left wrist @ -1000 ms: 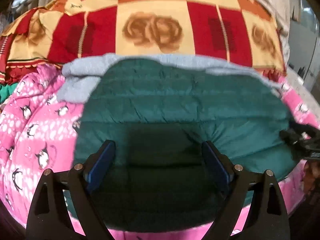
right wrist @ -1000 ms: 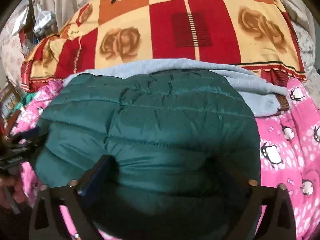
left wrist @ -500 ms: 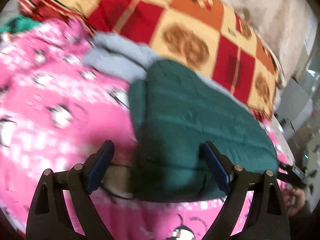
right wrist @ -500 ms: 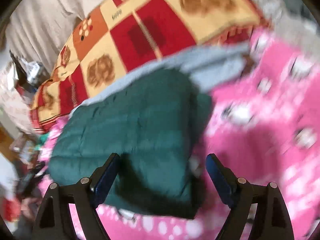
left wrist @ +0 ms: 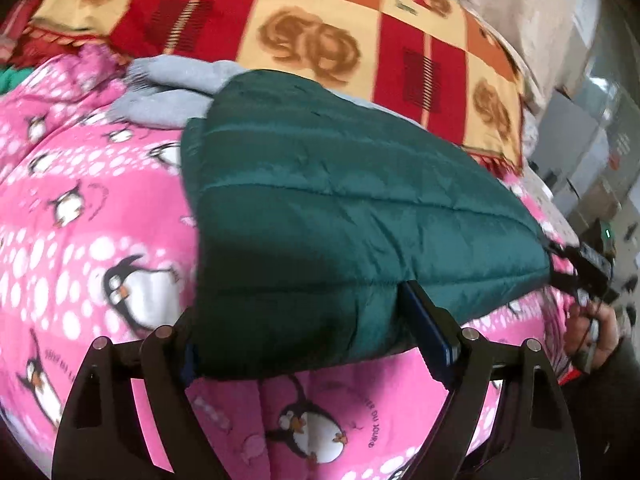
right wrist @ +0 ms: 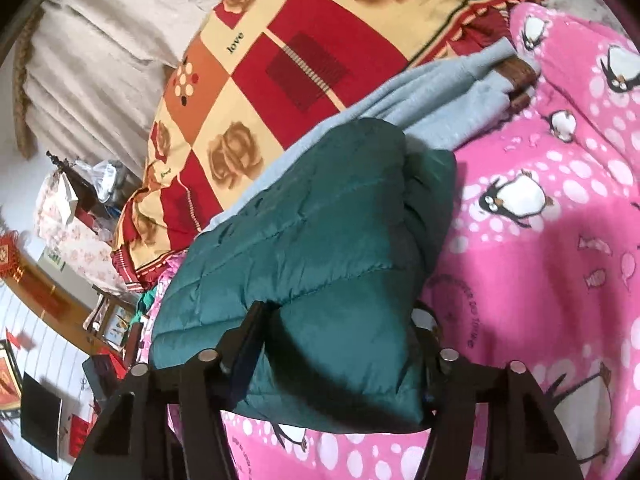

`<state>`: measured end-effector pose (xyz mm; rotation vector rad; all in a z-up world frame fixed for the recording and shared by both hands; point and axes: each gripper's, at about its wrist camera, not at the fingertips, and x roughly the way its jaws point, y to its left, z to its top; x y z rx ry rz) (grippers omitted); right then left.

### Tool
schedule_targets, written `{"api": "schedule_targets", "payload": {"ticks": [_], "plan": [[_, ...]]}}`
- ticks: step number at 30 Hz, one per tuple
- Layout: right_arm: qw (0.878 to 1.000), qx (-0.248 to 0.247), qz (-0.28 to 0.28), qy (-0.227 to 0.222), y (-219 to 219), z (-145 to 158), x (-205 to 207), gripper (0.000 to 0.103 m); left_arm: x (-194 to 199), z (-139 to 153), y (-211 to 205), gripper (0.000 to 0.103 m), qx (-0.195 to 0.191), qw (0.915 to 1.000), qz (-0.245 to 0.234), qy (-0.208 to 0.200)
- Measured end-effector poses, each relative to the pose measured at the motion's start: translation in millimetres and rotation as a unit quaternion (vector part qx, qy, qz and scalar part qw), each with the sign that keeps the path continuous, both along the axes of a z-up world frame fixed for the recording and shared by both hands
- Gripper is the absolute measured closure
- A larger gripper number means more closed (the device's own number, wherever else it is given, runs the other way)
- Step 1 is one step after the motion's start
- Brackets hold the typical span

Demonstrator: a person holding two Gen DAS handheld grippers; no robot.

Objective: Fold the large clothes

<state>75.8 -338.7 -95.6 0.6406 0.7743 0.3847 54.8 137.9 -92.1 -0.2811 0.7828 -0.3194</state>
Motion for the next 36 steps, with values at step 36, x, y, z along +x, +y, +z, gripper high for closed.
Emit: {"api": "schedule_targets", "payload": {"ticks": [36], "plan": [[0.933, -0.350, -0.018, -0.080, 136.5, 141.5, -232.1, 0.019, -182.1, 127.9, -103.1, 0.013, 0.132, 0.9870, 0.070, -0.058]]}}
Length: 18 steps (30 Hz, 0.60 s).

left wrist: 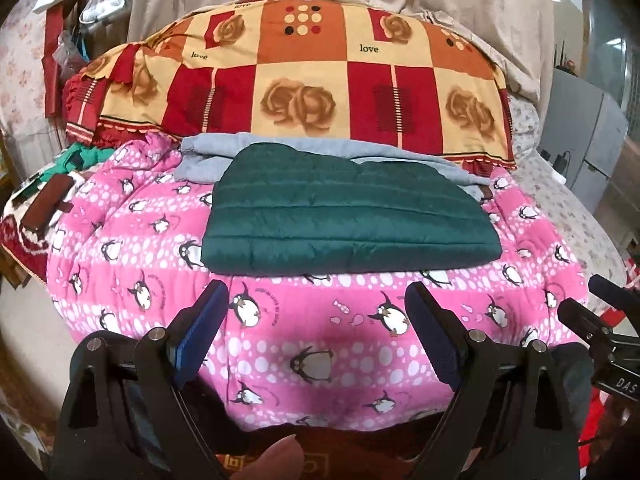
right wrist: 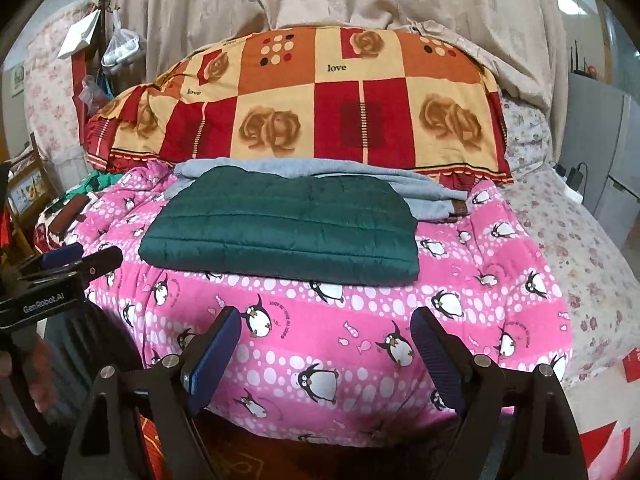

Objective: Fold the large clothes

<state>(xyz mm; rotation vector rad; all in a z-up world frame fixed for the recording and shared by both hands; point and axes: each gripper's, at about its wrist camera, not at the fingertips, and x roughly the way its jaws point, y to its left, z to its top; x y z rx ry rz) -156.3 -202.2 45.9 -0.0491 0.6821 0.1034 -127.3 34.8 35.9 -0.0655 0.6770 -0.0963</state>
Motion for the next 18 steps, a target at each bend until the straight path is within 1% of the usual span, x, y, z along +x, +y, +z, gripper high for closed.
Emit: {"api": "schedule_targets", "payload": {"ticks": [5, 8, 18], "plan": [[1.000, -0.005, 0.001, -0.005, 0.8, 1.9, -2.6, 0.019, -4.8, 1.9, -2.6, 0.013, 0.000, 1.0000, -0.002, -0.005], [1.000, -0.005, 0.001, -0.006, 1.5, 2.1, -3.1, 0.019, -6.4, 3.6, -3.8, 0.013, 0.006, 1.0000, -0.002, -0.007], [1.000, -0.006, 0.005, -0.004, 5.8, 3.5, -4.3, 0.019, -3.7, -0.7, -7.7, 0.013, 0.012, 0.9999, -0.005, 0.006]]}}
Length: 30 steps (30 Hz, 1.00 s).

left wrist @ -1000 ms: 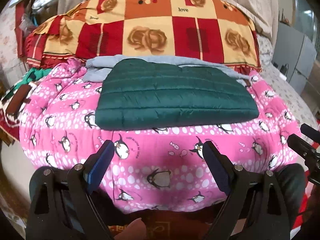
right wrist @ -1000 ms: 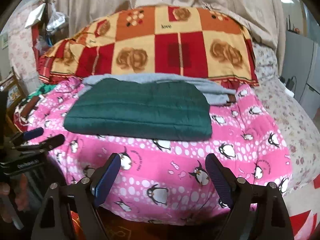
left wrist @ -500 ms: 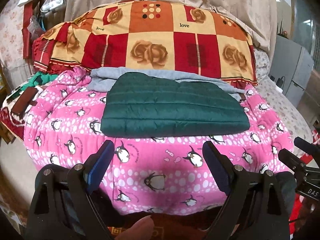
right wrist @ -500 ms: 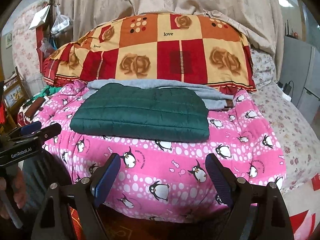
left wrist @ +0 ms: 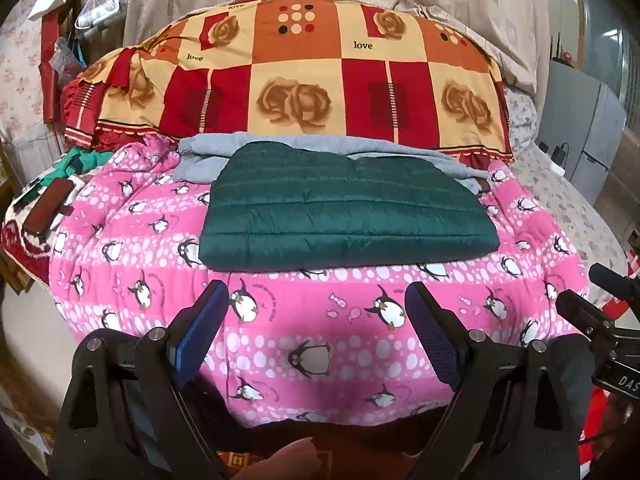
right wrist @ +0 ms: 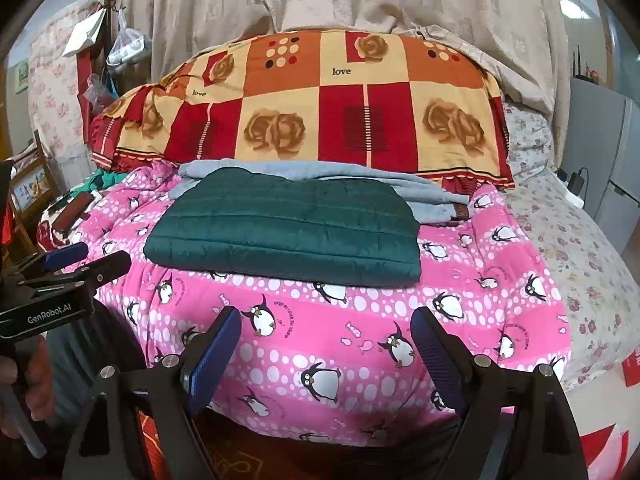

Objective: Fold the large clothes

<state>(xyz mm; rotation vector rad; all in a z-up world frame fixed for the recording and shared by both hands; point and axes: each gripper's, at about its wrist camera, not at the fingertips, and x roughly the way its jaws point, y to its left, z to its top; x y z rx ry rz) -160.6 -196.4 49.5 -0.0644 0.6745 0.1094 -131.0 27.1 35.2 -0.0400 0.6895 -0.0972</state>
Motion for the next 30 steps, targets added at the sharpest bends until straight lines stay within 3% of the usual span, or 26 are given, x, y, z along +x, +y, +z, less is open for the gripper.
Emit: {"api": "schedule_targets", "payload": {"ticks": [30], "plan": [[1.000, 0.000, 0.005, 0.009, 7.8, -7.9, 1.1, 0.019, 1.7, -12.5, 2.9, 0.013, 0.000, 0.9999, 0.003, 0.010]]}}
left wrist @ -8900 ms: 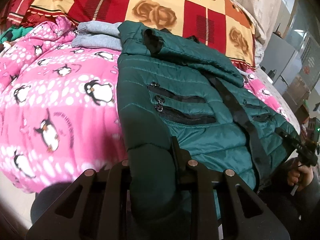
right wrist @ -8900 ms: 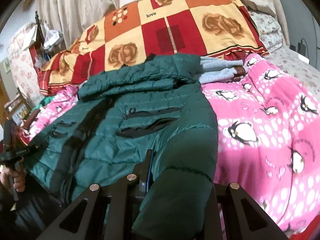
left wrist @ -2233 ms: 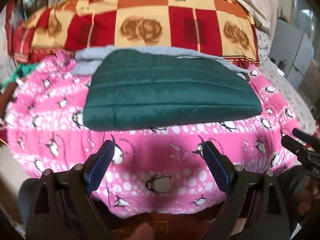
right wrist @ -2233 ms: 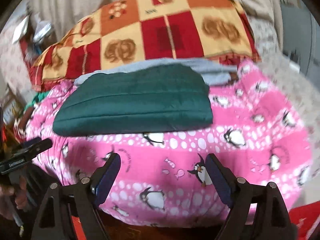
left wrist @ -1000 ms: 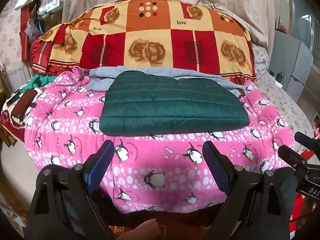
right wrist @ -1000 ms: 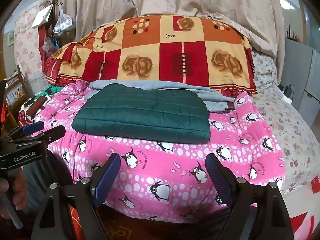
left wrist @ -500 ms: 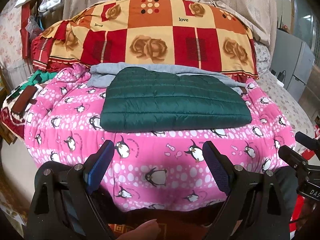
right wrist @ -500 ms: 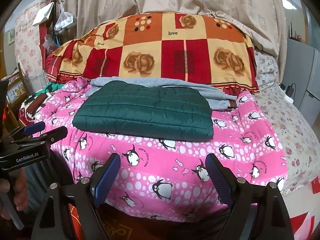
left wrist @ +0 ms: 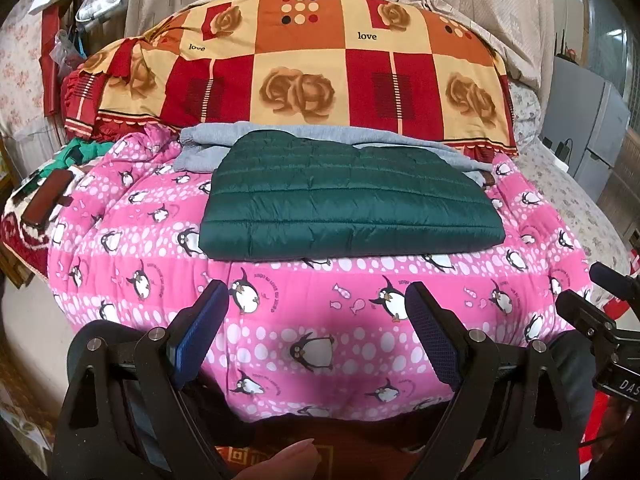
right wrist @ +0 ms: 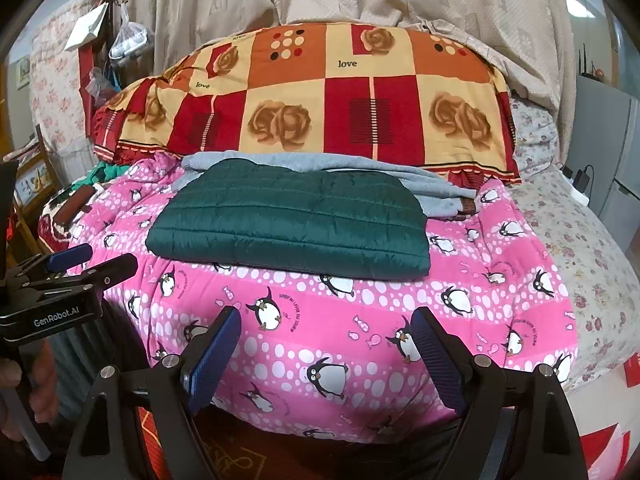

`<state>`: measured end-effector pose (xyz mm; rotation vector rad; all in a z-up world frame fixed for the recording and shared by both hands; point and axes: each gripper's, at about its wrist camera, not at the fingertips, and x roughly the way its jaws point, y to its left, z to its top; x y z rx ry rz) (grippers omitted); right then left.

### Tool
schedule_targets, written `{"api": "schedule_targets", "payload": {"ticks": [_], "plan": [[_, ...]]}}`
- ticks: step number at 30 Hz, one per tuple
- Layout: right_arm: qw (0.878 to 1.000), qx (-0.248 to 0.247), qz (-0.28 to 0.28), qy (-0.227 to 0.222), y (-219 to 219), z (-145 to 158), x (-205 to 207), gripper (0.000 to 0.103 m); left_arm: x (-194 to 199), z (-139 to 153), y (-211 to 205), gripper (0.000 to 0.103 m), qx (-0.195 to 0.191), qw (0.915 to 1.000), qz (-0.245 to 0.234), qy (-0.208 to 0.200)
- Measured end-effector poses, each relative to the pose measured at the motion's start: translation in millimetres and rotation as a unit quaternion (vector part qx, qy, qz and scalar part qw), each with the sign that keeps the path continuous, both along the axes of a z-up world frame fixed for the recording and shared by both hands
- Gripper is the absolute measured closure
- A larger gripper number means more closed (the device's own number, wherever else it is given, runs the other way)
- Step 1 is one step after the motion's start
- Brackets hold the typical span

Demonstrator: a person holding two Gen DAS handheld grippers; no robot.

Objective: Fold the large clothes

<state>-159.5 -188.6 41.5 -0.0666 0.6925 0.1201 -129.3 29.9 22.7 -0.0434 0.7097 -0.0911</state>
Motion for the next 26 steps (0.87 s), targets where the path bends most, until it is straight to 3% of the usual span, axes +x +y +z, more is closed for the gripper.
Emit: {"api": "schedule_targets", "payload": {"ticks": [19, 26], "plan": [[1.000, -0.020, 0.002, -0.006, 12.6, 0.5, 2.7, 0.019, 2.8, -9.1, -1.0, 0.013, -0.009, 0.9999, -0.004, 0.013], [1.000, -0.021, 0.001, -0.007, 13.1, 0.7, 3.4, 0.019, 0.0, -6.5, -3.1, 0.013, -0.001, 1.0000, -0.003, -0.002]]}}
